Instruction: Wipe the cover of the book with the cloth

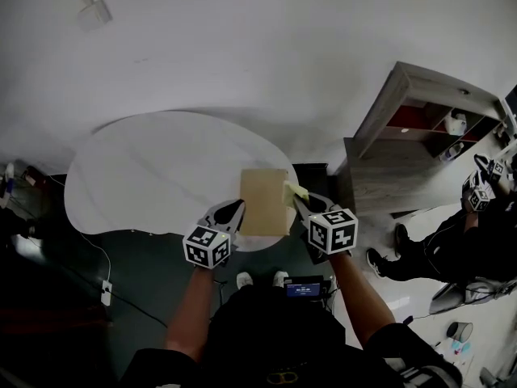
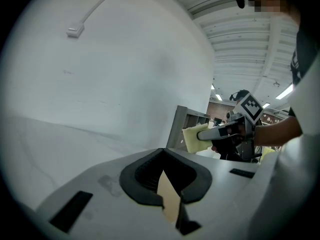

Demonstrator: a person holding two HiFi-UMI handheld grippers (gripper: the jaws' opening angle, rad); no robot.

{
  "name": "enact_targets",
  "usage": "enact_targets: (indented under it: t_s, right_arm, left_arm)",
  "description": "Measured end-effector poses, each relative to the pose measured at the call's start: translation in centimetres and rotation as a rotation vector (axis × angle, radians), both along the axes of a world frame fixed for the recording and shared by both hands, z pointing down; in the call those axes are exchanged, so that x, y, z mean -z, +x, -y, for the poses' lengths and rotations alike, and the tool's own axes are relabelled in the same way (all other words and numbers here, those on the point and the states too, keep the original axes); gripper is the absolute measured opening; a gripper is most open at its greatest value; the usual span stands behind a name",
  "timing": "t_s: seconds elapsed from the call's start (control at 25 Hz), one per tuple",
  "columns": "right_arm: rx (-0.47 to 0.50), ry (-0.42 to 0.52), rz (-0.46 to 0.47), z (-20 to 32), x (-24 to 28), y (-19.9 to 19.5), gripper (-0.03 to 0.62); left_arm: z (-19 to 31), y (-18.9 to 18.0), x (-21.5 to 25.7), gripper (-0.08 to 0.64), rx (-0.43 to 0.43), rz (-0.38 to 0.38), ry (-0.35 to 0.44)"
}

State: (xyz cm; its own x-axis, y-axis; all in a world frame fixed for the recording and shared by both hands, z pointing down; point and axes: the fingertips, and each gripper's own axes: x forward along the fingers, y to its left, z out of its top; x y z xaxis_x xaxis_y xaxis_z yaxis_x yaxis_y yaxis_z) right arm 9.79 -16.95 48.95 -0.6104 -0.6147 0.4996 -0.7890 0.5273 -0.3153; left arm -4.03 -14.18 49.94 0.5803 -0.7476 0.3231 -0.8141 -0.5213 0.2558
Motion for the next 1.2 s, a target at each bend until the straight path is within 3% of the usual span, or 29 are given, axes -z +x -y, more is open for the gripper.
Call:
enact_targets:
  t_s: [0.72, 1.2]
  right_arm:
    - [-0.051, -0.026, 0.014, 0.9, 0.3, -2.8, 0.087]
    - [-0.007, -0.046, -0.008, 0.6, -0.2, -1.3, 0.087]
  left_arm:
    - [1.5, -1.6, -0.9, 0.000, -0.064, 0.005, -0.035]
    - [1.7, -2.0, -2.5, 0.000, -0.015, 0.048, -0.084]
